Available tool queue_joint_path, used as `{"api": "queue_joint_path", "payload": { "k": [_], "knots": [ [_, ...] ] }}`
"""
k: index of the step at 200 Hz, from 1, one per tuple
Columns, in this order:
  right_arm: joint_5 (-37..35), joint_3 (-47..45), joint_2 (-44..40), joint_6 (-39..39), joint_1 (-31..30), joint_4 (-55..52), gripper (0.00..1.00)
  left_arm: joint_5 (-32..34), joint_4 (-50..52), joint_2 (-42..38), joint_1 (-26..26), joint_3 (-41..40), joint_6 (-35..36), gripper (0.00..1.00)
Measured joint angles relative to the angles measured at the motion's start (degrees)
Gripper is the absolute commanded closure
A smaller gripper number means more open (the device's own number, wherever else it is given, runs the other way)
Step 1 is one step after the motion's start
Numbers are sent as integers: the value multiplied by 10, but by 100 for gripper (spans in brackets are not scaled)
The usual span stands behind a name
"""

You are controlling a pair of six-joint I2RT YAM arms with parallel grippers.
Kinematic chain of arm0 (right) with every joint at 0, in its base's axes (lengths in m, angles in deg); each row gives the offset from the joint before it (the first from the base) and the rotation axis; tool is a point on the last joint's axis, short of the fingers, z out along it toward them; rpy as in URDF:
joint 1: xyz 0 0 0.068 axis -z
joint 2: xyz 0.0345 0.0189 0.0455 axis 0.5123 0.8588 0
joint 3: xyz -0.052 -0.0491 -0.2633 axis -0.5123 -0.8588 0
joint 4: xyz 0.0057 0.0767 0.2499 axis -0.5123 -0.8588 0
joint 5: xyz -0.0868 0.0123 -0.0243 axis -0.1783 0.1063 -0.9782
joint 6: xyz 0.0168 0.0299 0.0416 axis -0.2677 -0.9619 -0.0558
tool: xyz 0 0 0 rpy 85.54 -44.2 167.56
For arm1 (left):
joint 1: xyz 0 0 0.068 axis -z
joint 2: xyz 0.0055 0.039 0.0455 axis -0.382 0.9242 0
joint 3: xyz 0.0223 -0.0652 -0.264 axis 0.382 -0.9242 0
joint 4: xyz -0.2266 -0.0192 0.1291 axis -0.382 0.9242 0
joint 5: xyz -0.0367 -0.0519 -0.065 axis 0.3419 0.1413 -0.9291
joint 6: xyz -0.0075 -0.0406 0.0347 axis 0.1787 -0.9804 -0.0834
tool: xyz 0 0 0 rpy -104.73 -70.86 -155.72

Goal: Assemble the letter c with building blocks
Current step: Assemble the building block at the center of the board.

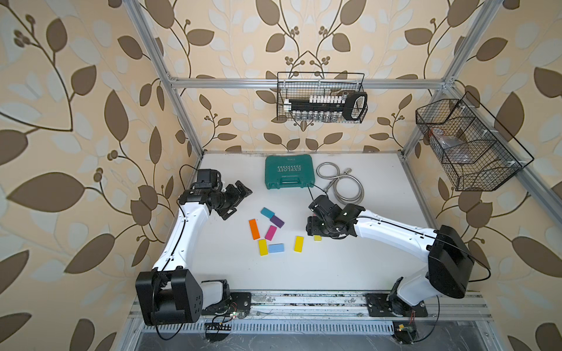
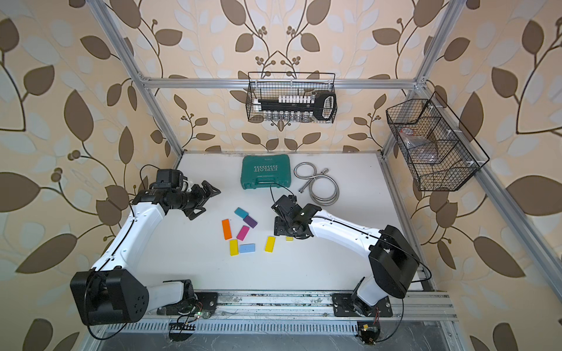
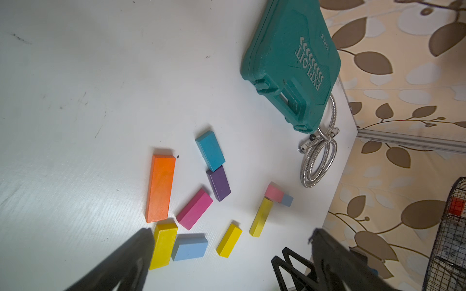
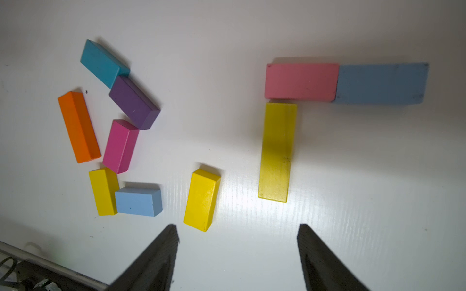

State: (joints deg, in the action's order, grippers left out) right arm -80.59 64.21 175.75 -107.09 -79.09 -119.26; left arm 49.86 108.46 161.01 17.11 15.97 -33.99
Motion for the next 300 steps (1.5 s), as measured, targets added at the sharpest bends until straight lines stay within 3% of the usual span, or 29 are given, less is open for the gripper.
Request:
{"api": "queue_joint_path", "payload": {
  "k": [77,300],
  "knots": [
    [6,-12,75,-14,-36,32,26,0,0,0,0,0,-5,1],
    [6,-32,103,-33,-31,68,26,0,0,0,0,0,-11,1]
  ]
}}
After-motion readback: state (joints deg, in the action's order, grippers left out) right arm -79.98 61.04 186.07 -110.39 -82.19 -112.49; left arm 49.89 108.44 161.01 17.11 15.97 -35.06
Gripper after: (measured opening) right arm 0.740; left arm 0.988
